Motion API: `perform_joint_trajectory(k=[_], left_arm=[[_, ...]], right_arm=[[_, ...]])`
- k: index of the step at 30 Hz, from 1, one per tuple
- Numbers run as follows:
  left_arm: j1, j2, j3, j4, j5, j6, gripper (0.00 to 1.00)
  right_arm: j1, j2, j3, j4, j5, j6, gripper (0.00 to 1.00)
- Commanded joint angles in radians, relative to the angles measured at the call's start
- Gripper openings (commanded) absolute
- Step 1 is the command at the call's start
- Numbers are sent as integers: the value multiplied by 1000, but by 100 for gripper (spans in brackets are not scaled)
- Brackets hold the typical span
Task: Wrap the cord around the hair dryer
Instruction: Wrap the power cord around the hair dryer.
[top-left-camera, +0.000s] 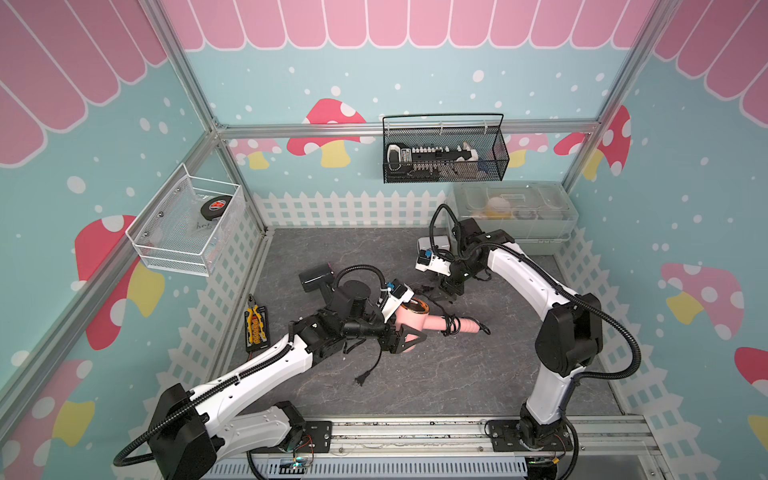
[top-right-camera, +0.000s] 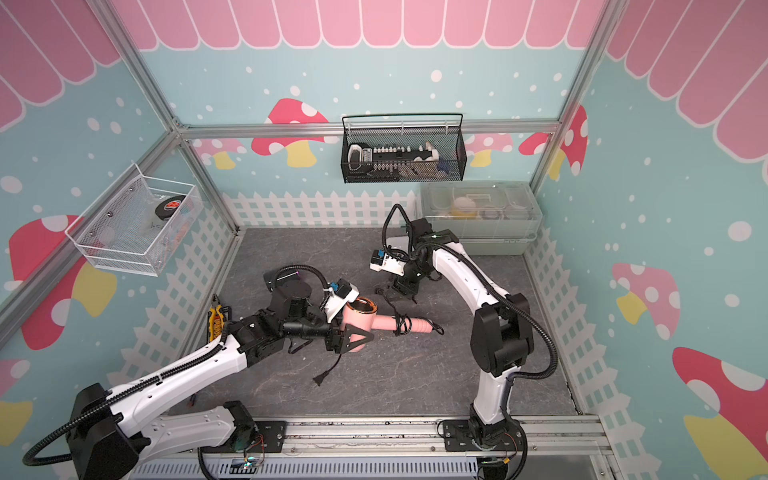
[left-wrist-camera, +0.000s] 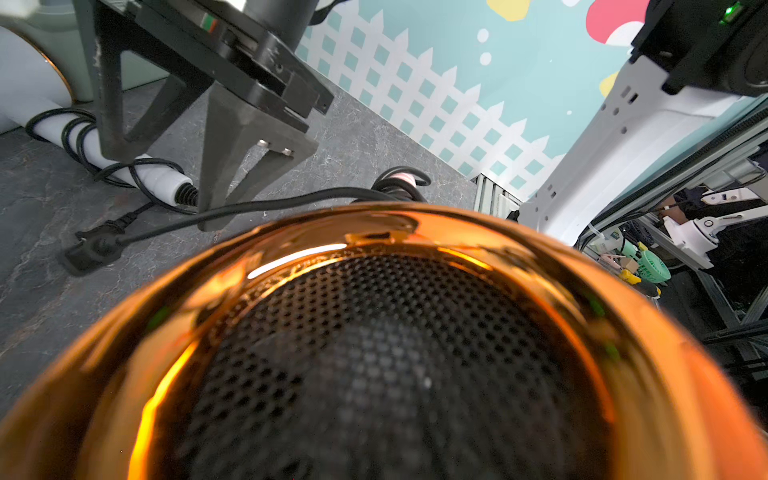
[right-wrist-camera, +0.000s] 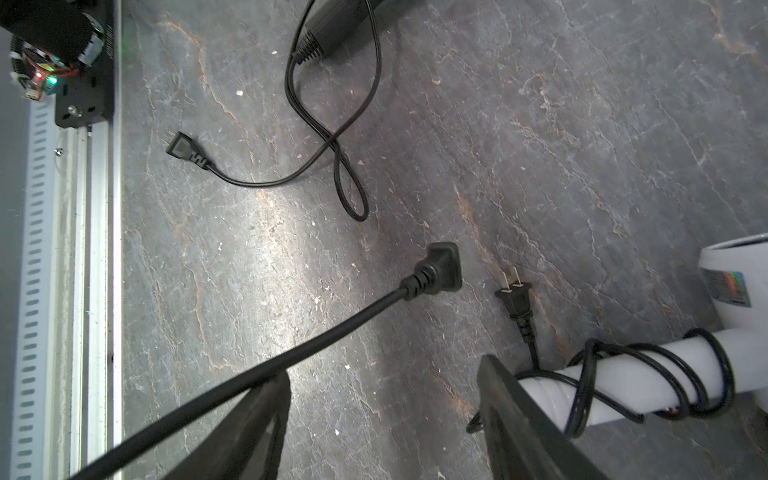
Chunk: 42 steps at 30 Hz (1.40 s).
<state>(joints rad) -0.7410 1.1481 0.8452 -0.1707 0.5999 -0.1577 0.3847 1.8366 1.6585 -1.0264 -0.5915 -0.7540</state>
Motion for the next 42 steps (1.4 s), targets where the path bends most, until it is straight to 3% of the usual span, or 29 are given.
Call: perform_joint_trajectory(k=[1, 14, 19, 24, 32, 42], left_arm=[[3, -34, 2, 119, 23, -13, 0], [116, -114, -117, 334, 97, -140, 0], [127, -134, -132, 370, 131, -156, 0], [129, -144, -117, 396, 156, -170, 0], [147, -143, -89, 443, 191, -205, 0], [172, -124, -94, 563, 204, -281, 0]], right_arm=[[2, 0, -25, 1, -92, -45, 70], [-75, -20, -118, 17, -325, -74, 70], [-135, -1, -90, 17, -473, -104, 71], [-151, 28, -57, 59, -538, -98, 72], [-170, -92, -307, 518, -591, 128, 73], [-255, -184, -663, 1333, -591, 647, 75]])
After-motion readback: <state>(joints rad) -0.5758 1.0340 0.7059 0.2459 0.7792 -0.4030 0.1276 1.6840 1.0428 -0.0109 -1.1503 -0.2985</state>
